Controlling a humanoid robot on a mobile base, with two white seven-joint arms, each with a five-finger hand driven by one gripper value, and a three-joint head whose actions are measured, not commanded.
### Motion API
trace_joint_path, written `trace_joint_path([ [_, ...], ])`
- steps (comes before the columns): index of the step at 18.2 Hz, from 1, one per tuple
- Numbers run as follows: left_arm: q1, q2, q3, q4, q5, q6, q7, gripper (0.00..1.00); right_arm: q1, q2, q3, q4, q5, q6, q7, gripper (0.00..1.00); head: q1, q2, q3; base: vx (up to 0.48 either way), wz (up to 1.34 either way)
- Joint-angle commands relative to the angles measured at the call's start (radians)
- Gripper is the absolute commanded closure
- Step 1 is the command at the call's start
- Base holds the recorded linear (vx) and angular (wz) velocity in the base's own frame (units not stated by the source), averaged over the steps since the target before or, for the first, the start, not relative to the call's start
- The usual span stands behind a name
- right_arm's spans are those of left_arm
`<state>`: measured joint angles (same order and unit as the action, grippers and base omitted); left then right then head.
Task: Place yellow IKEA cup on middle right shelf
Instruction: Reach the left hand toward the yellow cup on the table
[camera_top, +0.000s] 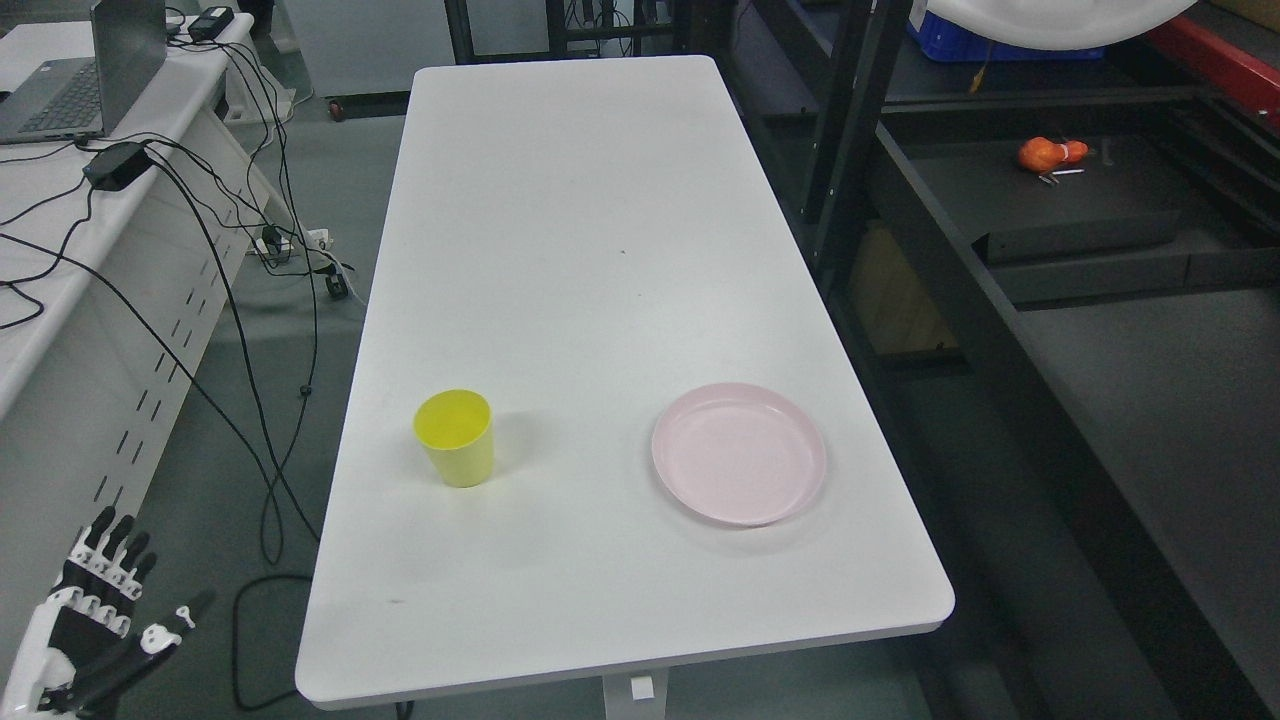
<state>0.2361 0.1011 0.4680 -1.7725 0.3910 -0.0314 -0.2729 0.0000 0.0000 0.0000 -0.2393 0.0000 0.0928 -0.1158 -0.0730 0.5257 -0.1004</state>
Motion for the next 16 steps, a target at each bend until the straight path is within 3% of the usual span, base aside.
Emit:
trace_joint_path([
  [1,-0.006,0.008,-0.029,0.001,0.0,0.004,0.001,0.01,0.014,-0.017,0.017,0.0,-0.025,0.001,-0.001,0.01,0.0,0.0,0.0,0.0,0.0],
  [9,-0.153,0.022,-0.057,0.108,0.0,0.002,-0.003,0.01,0.014,-0.017,0.017,0.0,-0.025,0.001,-0.001,0.01,0.0,0.0,0.0,0.0,0.0],
  [16,-0.213,-0.021,-0.305,0.122,0.006,0.01,-0.074,0.02,0.014,-0.017,0.017,0.0,-0.025,0.001,-0.001,0.01,0.0,0.0,0.0,0.0,0.0],
])
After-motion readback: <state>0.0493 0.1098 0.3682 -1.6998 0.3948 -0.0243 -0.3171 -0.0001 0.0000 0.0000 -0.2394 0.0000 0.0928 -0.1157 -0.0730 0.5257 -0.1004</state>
